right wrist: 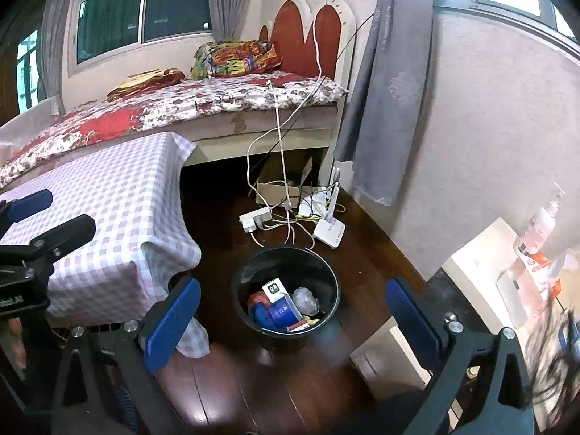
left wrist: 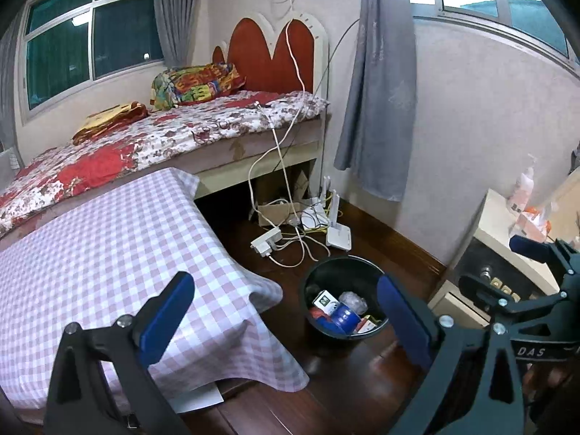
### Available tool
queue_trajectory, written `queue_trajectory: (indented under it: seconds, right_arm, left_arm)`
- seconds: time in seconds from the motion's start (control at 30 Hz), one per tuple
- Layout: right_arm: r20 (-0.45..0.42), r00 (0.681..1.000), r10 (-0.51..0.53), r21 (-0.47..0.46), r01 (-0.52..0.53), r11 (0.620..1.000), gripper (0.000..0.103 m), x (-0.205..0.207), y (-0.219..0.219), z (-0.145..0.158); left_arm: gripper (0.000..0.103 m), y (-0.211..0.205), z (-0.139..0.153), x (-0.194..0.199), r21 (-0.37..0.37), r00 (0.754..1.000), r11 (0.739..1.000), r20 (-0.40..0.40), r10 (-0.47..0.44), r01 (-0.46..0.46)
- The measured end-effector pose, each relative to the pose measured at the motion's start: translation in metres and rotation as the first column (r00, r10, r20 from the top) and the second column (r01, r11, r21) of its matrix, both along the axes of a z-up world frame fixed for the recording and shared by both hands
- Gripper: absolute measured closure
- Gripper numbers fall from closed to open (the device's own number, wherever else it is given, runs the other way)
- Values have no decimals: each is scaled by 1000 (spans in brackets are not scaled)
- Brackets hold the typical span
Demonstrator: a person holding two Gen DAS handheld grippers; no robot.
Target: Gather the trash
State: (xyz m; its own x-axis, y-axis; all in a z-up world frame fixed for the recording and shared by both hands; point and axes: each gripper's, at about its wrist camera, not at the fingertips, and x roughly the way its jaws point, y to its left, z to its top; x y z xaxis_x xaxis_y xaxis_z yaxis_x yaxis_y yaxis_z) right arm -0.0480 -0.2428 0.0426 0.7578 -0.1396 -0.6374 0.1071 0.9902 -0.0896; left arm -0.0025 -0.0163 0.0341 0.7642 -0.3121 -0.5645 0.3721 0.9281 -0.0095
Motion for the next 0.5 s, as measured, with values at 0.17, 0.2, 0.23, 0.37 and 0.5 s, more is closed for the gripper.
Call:
queue_trajectory:
  seconds: [0.17,0.2,0.23,0.37,0.5]
  right_arm:
    - [9,1000,-7,0,7,1000,0,-2,-2,3]
    - [13,1000,-6,-1,6,1000,0,-3,-2,3]
    - [12,1000,-3,-1,3,1000,0,-3,-1,3]
    - [8,1000,10,3,-10,1000,0,-2,2,3]
    - [8,1000,16,0,-16,1000,0,-2,5,4]
  left_arm:
    - [1,1,3,-3,-6,1000,1000,14,9,-9]
    - [1,2,2,-1,-9,1000,1000,11,15,-15]
    - [1,3,1,-1,-12,1000,1000,8,20,-20]
    - [1,5,-1,-3,-23,1000,999,-4,30,-30]
    - [1,6,0,-4,-19,999,999,3,39,-39]
